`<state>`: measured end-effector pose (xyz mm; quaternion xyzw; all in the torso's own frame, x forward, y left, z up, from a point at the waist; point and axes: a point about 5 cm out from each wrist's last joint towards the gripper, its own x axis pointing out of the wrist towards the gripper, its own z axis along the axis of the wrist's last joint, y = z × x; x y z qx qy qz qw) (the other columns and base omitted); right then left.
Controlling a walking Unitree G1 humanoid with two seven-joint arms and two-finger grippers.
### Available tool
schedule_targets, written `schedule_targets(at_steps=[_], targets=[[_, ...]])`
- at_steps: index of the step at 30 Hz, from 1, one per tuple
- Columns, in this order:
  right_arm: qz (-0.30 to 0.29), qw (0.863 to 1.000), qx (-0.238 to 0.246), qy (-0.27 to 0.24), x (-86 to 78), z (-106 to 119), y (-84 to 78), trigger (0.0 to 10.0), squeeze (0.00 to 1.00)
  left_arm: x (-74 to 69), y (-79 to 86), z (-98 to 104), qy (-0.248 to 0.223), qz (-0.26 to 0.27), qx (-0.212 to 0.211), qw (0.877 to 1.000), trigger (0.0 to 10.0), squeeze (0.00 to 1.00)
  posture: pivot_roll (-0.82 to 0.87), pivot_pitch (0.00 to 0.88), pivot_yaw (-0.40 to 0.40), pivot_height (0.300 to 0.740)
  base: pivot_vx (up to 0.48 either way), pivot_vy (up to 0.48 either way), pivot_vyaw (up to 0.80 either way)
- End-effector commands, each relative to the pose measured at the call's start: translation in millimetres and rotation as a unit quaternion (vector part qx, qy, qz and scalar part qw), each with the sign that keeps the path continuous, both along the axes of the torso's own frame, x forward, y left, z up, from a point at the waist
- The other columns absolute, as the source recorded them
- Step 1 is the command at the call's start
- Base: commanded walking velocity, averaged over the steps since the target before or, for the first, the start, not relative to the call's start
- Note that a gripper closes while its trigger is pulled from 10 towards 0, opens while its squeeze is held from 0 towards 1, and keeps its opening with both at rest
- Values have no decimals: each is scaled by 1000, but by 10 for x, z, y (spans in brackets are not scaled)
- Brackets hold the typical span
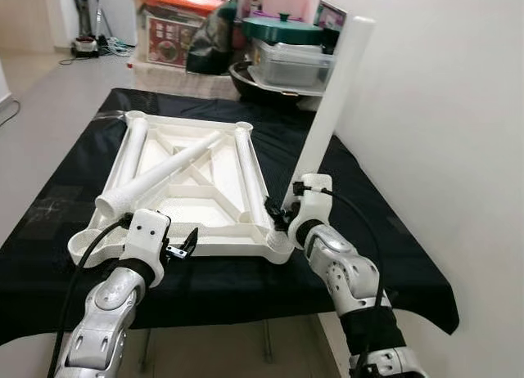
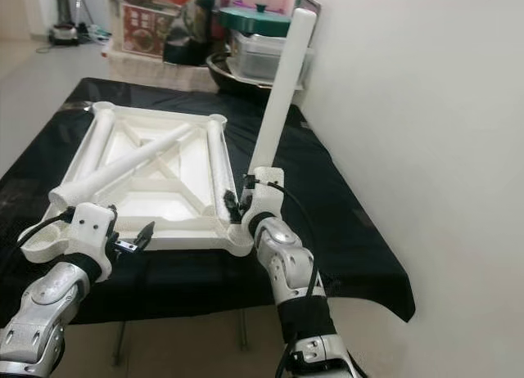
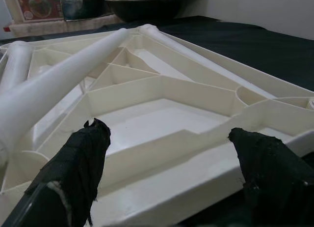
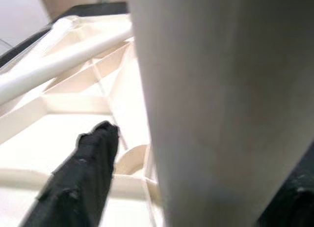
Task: Building children table
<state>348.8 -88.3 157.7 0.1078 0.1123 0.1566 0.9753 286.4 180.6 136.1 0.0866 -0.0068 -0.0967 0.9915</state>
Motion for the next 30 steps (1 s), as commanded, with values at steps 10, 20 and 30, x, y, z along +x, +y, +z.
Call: schedule_targets(at_steps=[10,20,30], targets=[[349,924,47,-147,-278,480,127,10000,0,25,-15,-10,1,-5,1,1000,10000,0,161,0,-205,740,0,0,0],[312,943,21,-112,-139,255,227,0,0,15,-9,-9,1,-2,2,1000,10000,0,178,0,-212,740,0,0,0],[-113,993,-21,21,125,-151,-380,0,0,0,-6,-2,1,-3,1,1000,10000,0,168,0,-202,740,0,0,0]])
